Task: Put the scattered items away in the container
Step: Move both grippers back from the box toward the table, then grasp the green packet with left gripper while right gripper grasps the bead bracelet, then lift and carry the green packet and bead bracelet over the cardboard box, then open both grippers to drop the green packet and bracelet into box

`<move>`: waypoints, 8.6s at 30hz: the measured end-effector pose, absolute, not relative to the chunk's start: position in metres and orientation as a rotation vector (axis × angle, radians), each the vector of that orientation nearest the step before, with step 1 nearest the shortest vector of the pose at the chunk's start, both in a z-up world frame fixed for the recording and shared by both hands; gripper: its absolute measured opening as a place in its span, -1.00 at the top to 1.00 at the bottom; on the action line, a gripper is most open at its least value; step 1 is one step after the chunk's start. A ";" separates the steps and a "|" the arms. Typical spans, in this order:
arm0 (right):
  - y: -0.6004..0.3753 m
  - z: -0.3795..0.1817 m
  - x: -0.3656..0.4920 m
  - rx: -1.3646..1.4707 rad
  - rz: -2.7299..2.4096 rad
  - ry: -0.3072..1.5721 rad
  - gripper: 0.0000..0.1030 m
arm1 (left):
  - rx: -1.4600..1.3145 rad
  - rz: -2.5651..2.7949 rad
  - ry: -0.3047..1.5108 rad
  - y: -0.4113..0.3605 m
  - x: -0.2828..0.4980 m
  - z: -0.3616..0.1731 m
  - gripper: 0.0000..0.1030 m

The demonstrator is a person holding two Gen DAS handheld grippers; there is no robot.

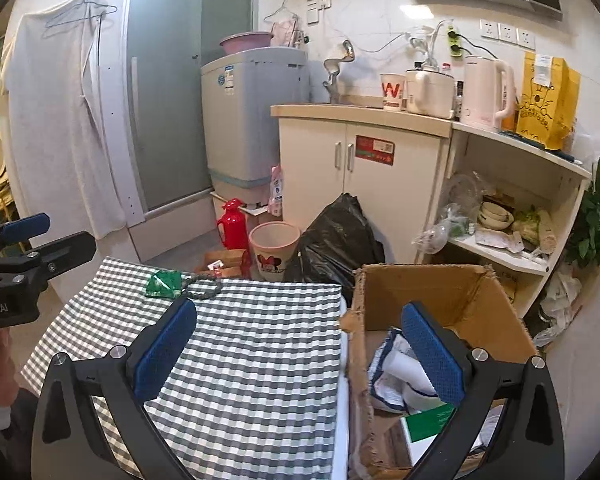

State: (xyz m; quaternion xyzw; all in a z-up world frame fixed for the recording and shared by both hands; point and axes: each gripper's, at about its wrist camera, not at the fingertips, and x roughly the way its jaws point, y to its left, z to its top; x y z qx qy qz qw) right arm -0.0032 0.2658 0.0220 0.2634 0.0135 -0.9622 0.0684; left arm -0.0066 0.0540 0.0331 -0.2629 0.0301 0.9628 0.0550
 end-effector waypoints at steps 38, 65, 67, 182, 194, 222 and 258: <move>0.146 -0.091 -0.139 1.011 -2.676 0.297 -0.99 | -1.311 2.855 -0.124 -0.069 -0.154 -0.101 -1.00; 0.082 -0.172 -0.231 1.152 -2.407 0.297 -0.99 | -1.562 2.695 -0.247 -0.088 -0.244 -0.190 -1.00; 0.078 -0.177 -0.236 1.169 -2.404 0.299 -0.99 | -1.558 2.696 -0.248 -0.089 -0.245 -0.190 -1.00; 0.207 0.021 -0.064 0.757 -2.562 -0.037 0.78 | -0.915 2.911 -0.052 0.006 -0.049 0.004 0.54; 0.248 0.039 -0.051 0.715 -2.678 -0.022 0.78 | -0.881 2.851 -0.032 0.048 -0.058 0.011 0.54; 0.372 0.045 -0.029 0.780 -2.928 -0.047 0.78 | -0.802 2.591 0.068 0.191 -0.076 0.015 0.54; 0.469 -0.044 -0.049 1.155 -2.950 -0.123 0.78 | -1.021 2.317 0.229 0.335 -0.101 -0.068 0.51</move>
